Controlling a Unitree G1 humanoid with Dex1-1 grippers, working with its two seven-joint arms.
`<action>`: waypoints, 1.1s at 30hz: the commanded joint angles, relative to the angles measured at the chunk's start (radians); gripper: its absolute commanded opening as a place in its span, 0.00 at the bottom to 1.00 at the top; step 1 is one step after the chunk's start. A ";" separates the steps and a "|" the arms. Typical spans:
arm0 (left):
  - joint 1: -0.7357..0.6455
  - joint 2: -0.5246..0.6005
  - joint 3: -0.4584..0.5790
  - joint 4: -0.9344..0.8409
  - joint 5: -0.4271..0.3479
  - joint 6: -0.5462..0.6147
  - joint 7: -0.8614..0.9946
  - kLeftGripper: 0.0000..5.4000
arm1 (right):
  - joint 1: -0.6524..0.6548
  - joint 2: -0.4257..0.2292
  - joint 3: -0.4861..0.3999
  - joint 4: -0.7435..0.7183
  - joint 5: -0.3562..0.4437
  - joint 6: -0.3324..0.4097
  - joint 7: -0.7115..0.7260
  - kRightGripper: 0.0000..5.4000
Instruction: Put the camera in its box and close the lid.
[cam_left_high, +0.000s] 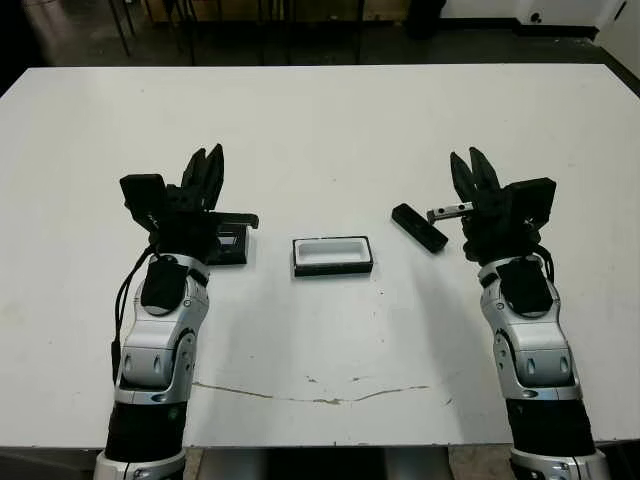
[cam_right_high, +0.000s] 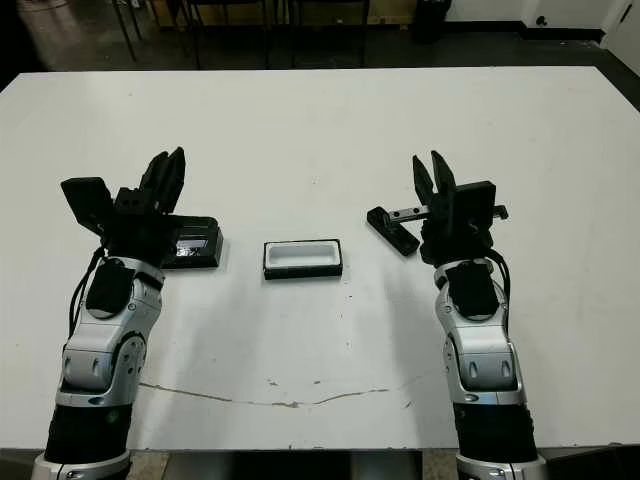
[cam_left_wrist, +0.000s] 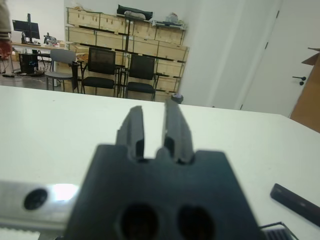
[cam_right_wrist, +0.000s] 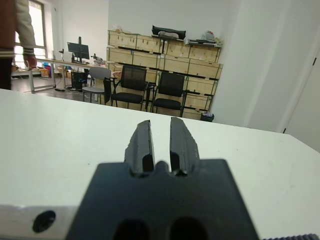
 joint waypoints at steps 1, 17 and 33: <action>0.009 0.001 0.000 0.000 -0.009 0.022 -0.002 0.00 | 0.016 0.000 -0.001 -0.001 -0.003 0.004 -0.003 0.00; 0.023 -0.001 -0.011 -0.027 -0.018 0.040 -0.002 0.00 | -0.041 -0.127 -0.029 -0.003 0.034 0.086 0.131 0.00; 0.029 -0.006 -0.015 -0.029 -0.018 0.037 -0.004 0.00 | -0.183 -0.352 0.002 0.203 0.107 0.301 0.464 0.52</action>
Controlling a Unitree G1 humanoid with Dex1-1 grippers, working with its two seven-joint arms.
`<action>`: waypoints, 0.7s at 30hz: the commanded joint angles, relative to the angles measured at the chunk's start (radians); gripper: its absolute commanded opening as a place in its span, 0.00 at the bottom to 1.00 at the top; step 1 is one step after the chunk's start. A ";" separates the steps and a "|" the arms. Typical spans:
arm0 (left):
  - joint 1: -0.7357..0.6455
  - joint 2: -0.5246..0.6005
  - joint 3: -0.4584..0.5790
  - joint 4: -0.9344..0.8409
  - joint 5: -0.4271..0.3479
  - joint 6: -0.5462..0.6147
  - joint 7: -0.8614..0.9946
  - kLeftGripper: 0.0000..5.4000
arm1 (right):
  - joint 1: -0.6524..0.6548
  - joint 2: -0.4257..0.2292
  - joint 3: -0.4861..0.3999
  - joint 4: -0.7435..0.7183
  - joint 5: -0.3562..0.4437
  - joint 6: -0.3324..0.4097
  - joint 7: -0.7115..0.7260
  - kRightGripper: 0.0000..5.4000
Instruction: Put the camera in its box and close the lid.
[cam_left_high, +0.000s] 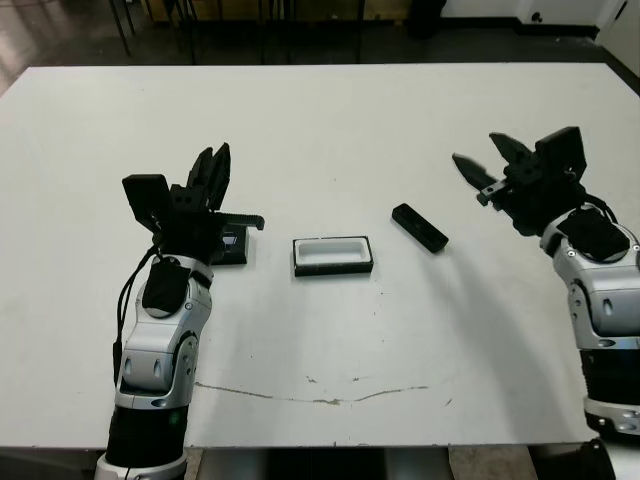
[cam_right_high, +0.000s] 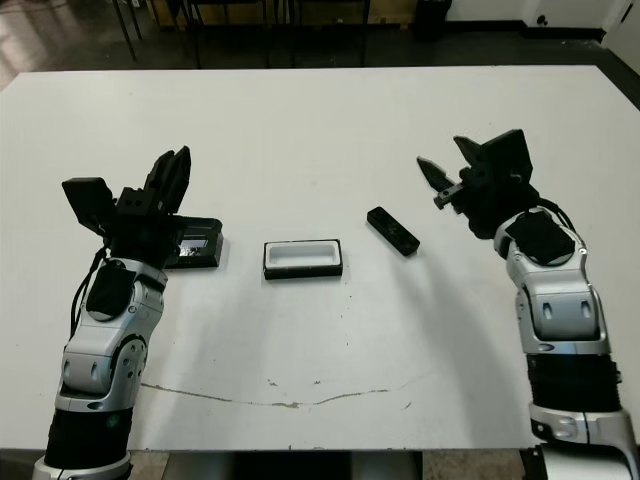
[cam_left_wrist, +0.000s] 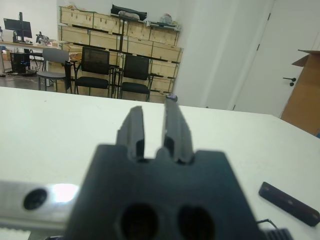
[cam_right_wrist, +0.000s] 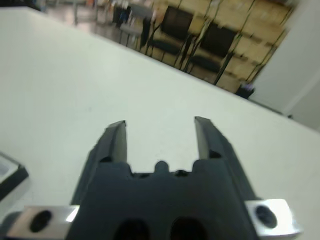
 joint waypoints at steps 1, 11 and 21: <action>0.017 0.001 0.000 0.005 -0.001 0.019 0.003 0.00 | 0.003 -0.018 0.026 0.033 -0.004 0.020 0.035 0.54; 0.015 0.007 0.001 -0.001 0.000 0.031 0.002 0.00 | 0.008 -0.009 0.002 0.121 0.106 0.086 0.141 0.66; 0.012 0.009 -0.003 -0.006 0.007 0.039 0.000 0.00 | -0.015 -0.014 -0.002 0.178 0.128 0.095 0.187 1.00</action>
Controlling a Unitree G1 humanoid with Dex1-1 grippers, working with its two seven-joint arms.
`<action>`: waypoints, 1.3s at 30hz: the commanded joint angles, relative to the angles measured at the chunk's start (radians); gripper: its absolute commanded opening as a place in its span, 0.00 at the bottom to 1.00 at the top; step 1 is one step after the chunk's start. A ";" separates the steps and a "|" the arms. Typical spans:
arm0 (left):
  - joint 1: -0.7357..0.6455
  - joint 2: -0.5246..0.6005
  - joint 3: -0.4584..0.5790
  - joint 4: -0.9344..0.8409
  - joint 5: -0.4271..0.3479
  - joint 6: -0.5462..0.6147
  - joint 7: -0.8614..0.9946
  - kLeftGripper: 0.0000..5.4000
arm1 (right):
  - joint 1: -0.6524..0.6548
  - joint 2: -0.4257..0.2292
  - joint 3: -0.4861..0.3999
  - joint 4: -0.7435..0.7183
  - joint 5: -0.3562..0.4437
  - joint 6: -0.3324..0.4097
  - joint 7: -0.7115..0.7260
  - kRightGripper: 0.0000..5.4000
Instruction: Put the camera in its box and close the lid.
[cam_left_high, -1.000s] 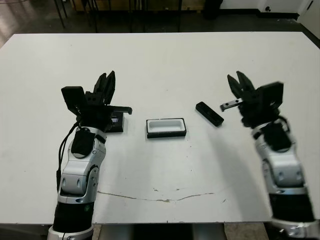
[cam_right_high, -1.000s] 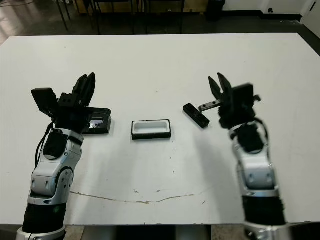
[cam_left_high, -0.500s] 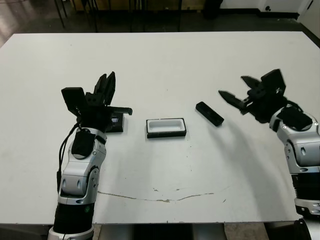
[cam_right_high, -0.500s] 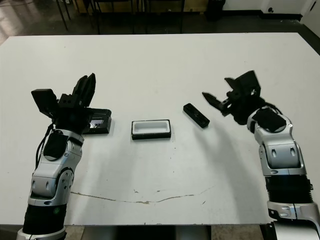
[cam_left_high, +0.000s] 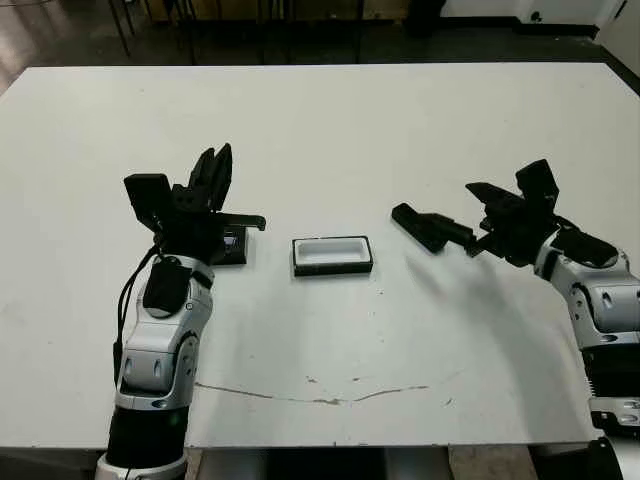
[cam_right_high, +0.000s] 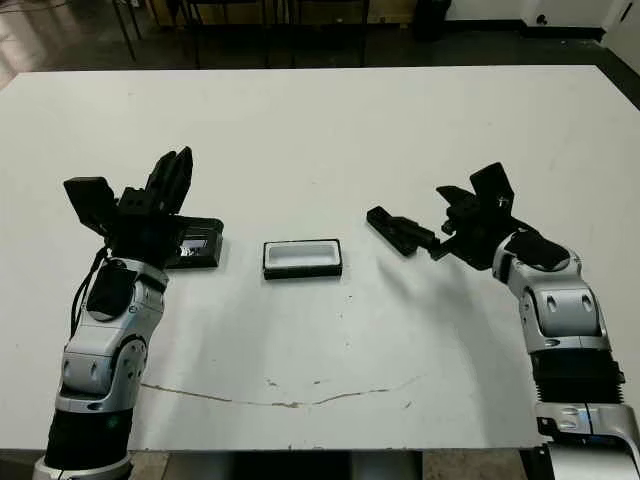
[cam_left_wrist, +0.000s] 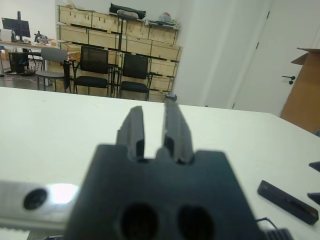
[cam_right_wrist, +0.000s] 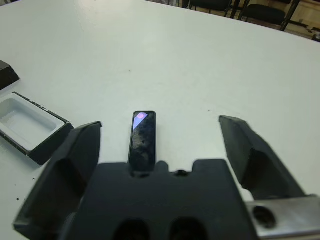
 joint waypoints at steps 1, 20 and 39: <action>0.012 0.008 0.001 0.007 0.000 0.023 -0.001 0.00 | -0.011 -0.011 -0.003 0.028 0.004 0.026 0.005 1.00; 0.020 0.008 -0.002 0.010 -0.001 0.014 -0.003 0.00 | -0.029 0.001 0.063 0.104 -0.029 0.018 0.024 1.00; 0.027 0.005 -0.003 0.006 -0.009 0.019 -0.002 0.00 | 0.066 0.013 0.129 0.035 -0.152 -0.043 -0.080 0.81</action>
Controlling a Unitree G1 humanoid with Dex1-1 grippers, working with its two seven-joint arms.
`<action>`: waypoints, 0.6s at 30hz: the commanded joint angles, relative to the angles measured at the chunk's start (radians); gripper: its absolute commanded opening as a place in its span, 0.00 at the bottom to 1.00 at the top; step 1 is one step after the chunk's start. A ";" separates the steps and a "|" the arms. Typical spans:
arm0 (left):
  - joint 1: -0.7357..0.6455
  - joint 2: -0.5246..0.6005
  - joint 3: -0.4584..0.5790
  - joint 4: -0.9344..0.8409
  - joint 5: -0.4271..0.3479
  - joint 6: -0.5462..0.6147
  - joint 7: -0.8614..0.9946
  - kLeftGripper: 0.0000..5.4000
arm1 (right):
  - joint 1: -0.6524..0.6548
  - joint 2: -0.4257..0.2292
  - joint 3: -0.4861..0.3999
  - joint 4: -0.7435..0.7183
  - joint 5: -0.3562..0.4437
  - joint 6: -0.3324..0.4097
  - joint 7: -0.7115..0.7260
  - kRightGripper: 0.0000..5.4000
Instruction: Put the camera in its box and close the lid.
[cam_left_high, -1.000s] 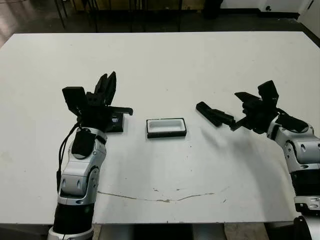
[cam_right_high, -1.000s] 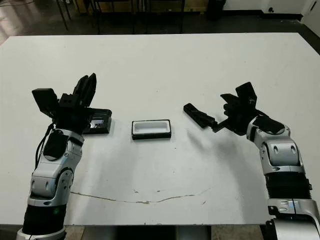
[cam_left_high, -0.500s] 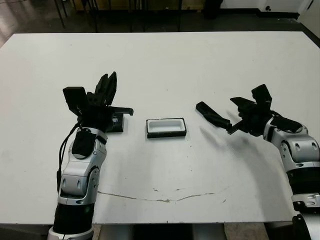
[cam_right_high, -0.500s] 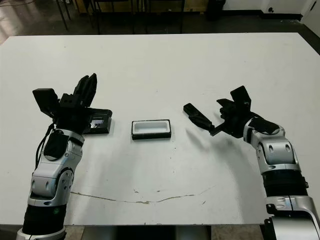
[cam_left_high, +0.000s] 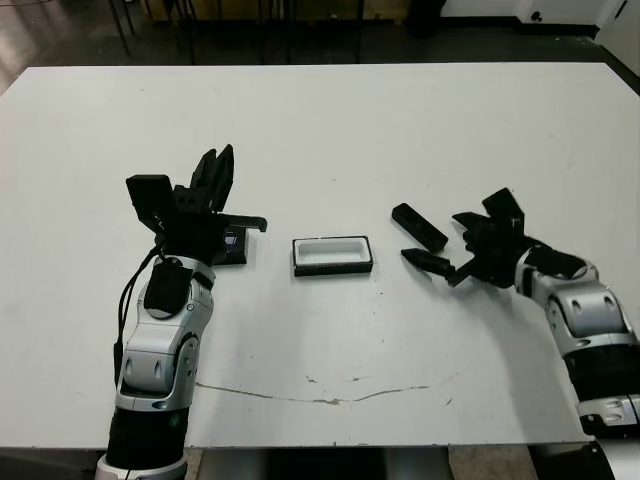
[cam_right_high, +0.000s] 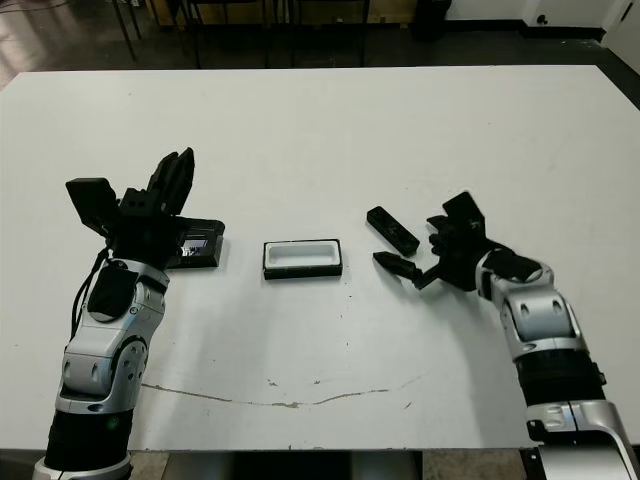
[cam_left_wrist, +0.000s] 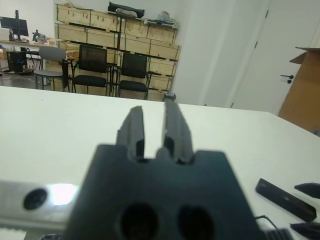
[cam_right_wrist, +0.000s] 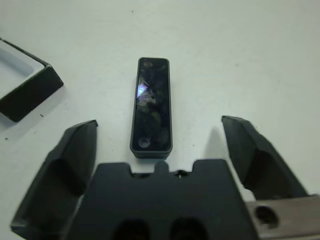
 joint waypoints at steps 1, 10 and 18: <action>0.022 0.005 0.003 0.008 -0.003 0.016 -0.002 0.00 | 0.039 0.003 0.011 -0.026 -0.042 -0.002 -0.050 0.76; 0.027 0.009 -0.004 0.009 0.013 0.008 0.002 0.00 | 0.062 0.017 -0.002 -0.061 -0.042 -0.004 -0.093 0.38; 0.025 0.005 -0.001 0.009 0.009 0.010 0.002 0.00 | 0.031 0.005 -0.005 -0.055 0.001 0.079 -0.037 0.05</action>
